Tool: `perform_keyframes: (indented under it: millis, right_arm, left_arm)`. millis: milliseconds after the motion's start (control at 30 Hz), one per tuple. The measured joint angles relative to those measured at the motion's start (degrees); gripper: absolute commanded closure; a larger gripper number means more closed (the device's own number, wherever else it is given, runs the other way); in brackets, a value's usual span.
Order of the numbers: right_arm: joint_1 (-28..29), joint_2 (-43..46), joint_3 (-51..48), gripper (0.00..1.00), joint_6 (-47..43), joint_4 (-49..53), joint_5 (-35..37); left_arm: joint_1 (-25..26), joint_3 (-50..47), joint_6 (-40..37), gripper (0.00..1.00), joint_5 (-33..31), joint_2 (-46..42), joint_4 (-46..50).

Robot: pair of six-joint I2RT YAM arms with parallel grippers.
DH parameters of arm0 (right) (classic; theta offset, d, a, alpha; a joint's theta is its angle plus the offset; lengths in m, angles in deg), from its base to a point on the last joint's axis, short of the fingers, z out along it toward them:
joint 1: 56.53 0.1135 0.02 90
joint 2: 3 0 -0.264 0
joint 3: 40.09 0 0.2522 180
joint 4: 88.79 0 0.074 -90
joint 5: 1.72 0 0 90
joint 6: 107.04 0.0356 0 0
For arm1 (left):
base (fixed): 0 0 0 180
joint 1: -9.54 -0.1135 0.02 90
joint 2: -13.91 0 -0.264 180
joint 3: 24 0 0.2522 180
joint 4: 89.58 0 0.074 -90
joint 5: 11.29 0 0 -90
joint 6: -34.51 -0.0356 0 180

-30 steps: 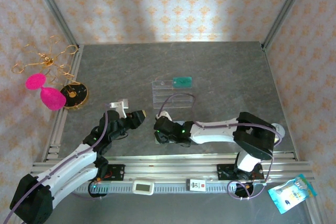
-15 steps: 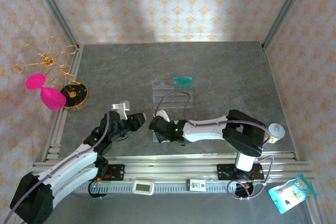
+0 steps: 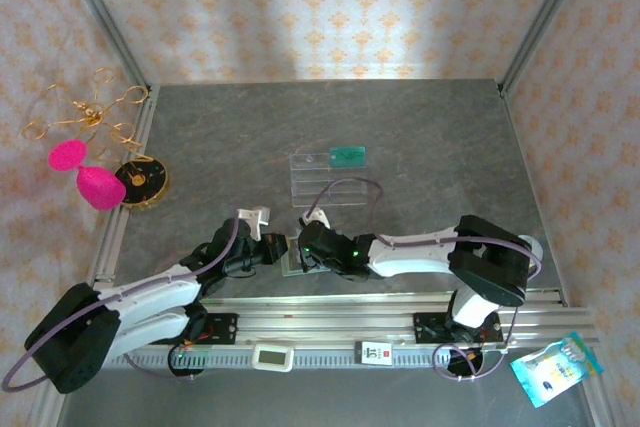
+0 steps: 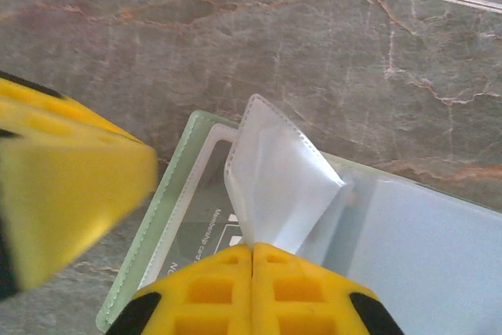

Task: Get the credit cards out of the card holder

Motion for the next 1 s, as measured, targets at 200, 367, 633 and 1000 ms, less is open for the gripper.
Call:
perform_keyframes:
  millis: [200,367,633,1000]
  right_arm:
    - [0.0,2.82,-3.41,0.65,2.67,-2.82,-0.09]
    - [0.0,12.22,-7.98,0.63,5.09,-3.1,4.02]
    - [-0.02,27.08,-12.15,0.63,9.46,-0.72,12.0]
    - [-0.83,31.67,-14.75,0.7,12.59,1.66,13.31]
  left_arm:
    - [1.09,2.45,-0.07,0.96,0.31,7.69,-2.01]
    - [4.26,6.69,-0.22,0.95,1.92,14.99,-4.59]
    - [9.49,17.31,-1.7,0.95,5.55,30.51,-6.36]
    - [10.34,16.22,-3.06,0.9,1.99,19.39,-2.86]
